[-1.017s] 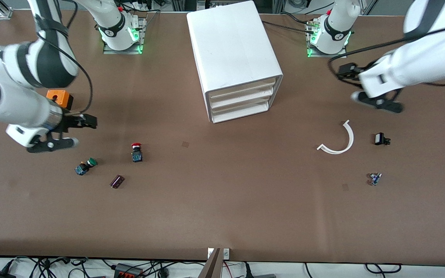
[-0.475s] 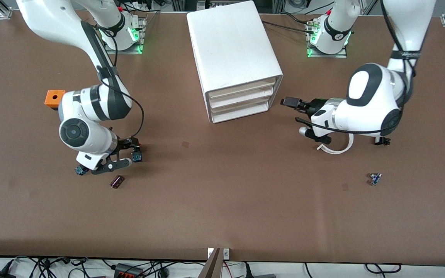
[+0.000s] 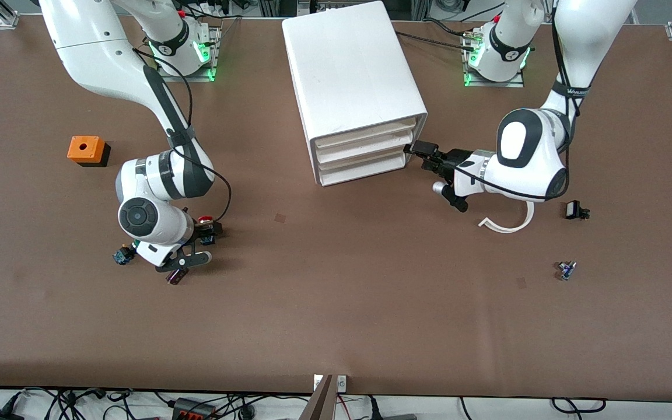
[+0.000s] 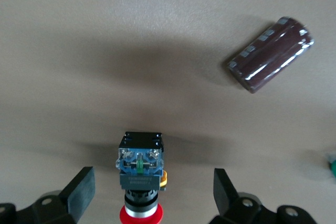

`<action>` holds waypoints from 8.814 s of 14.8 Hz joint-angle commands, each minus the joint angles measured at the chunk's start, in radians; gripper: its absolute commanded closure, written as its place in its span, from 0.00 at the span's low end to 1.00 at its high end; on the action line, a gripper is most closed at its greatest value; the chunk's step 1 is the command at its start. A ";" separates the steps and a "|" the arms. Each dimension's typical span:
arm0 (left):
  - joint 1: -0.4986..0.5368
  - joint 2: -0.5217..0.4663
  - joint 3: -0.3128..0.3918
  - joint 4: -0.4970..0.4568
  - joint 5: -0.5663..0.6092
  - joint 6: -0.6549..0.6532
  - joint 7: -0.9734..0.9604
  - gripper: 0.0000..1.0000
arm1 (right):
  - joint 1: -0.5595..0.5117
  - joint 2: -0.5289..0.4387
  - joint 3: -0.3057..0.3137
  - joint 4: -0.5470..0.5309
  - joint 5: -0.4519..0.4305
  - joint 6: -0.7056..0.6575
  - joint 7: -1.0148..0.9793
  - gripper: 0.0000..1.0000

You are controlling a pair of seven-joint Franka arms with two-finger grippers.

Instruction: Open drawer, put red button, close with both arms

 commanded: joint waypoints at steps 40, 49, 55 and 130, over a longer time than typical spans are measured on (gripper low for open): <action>0.099 0.272 -0.066 0.289 0.019 0.164 0.254 0.40 | 0.346 0.014 -0.003 0.605 0.019 -0.221 0.006 1.00; 0.175 0.249 -0.029 0.487 0.334 -0.165 0.062 0.00 | 0.503 0.071 0.035 0.605 0.024 -0.197 0.333 1.00; 0.180 0.210 -0.009 0.631 0.742 -0.409 -0.310 0.00 | 0.528 0.118 0.086 0.604 0.028 -0.200 0.385 1.00; 0.261 -0.186 -0.018 0.569 0.929 -0.347 -0.420 0.00 | -0.292 -0.676 -0.009 -0.033 -0.011 -0.492 -0.086 0.00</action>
